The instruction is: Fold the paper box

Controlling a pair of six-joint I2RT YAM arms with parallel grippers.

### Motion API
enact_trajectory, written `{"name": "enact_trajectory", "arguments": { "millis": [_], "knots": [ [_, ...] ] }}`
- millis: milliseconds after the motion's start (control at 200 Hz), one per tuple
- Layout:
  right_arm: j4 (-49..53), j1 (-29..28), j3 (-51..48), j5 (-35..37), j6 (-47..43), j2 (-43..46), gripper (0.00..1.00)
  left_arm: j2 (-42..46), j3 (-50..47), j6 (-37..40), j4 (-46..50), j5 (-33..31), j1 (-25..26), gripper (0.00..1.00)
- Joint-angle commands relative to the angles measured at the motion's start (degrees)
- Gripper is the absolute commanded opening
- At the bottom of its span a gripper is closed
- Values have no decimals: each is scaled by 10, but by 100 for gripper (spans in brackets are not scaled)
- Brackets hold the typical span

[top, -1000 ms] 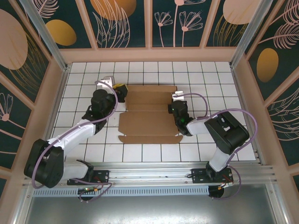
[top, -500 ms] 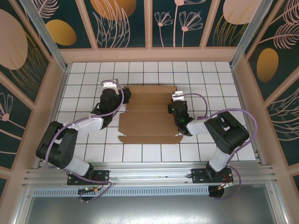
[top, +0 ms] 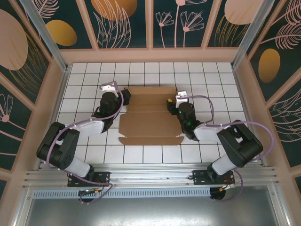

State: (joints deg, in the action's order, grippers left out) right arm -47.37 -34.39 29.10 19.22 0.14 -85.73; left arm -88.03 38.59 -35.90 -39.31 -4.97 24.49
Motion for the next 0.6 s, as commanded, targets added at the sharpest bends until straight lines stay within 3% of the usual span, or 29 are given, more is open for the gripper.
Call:
{"name": "enact_trajectory", "arguments": {
  "millis": [0, 80, 195, 315, 591],
  "knots": [
    [-52, 19, -36, -103, -1, 50, 69, -22, 5, 0, 49, -10, -3, 34],
    [-65, 27, -50, -160, 16, 82, 71, -26, 9, -2, 50, -6, -3, 34],
    [-94, 94, -61, -230, 106, 117, 72, -31, 12, -3, 50, -2, -3, 34],
    [-36, 132, -19, -222, 183, 117, 71, -36, 16, 1, 55, 0, -3, 33],
    [64, 138, 68, -233, 193, 59, 69, -41, 20, 2, 60, 6, -3, 33]
  ]
}}
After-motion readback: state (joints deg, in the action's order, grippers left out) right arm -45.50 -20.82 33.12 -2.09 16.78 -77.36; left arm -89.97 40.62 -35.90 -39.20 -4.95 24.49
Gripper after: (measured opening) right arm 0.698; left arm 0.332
